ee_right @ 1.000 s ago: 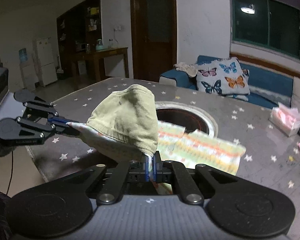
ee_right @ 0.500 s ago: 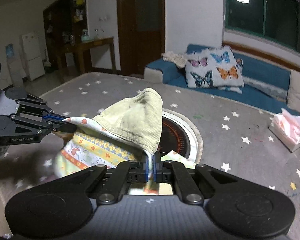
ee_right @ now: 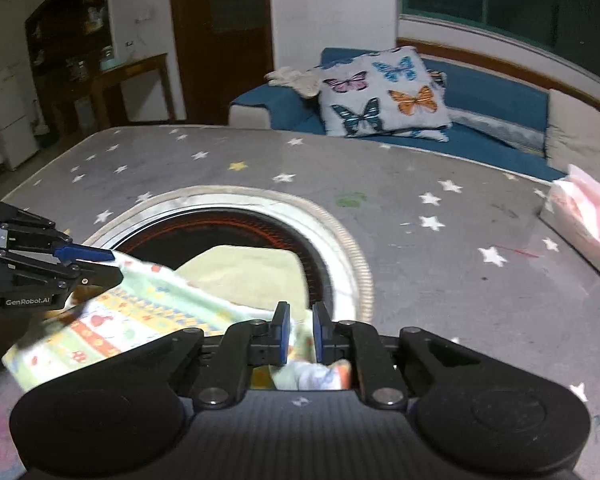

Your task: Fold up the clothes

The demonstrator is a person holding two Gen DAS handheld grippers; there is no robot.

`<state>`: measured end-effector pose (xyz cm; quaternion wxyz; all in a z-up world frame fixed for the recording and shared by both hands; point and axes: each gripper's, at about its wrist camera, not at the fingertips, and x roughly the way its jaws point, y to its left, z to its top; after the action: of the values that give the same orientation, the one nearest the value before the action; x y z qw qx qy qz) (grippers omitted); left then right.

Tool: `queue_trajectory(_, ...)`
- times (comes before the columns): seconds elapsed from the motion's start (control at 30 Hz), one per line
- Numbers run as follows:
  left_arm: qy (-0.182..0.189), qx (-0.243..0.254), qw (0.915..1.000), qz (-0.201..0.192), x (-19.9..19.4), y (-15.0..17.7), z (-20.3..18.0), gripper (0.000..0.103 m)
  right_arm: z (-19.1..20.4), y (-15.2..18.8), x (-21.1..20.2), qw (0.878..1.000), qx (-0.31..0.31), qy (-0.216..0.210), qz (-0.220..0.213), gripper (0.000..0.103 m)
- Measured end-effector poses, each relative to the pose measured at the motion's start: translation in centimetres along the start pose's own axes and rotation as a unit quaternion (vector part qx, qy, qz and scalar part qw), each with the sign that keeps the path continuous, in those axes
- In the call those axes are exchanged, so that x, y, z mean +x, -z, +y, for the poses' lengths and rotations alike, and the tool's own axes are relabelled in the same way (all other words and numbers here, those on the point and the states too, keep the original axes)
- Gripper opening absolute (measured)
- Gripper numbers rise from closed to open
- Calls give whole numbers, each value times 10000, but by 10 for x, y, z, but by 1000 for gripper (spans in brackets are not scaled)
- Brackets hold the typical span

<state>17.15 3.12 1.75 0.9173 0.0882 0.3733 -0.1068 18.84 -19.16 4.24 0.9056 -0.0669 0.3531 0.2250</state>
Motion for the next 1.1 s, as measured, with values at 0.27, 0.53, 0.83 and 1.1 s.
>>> queue_trajectory(0.27, -257, -105, 9996, -45, 1, -5, 3, 19, 9, 21, -45, 9994, -130, -101, -296, 17)
queue_trajectory(0.53, -390, -89, 9989, -248, -13, -13, -1, 19, 15, 29, -71, 9982, -172, -19, -573, 17)
queue_trajectory(0.83, 222, 39, 9989, -405, -26, -19, -31, 19, 4, 31, -52, 9996, -129, 35, -233, 17)
queue_trajectory(1.1, 629, 253, 9976, -137, 6, -21, -56, 19, -32, 34, -13, 9986, 491, 151, 90, 12)
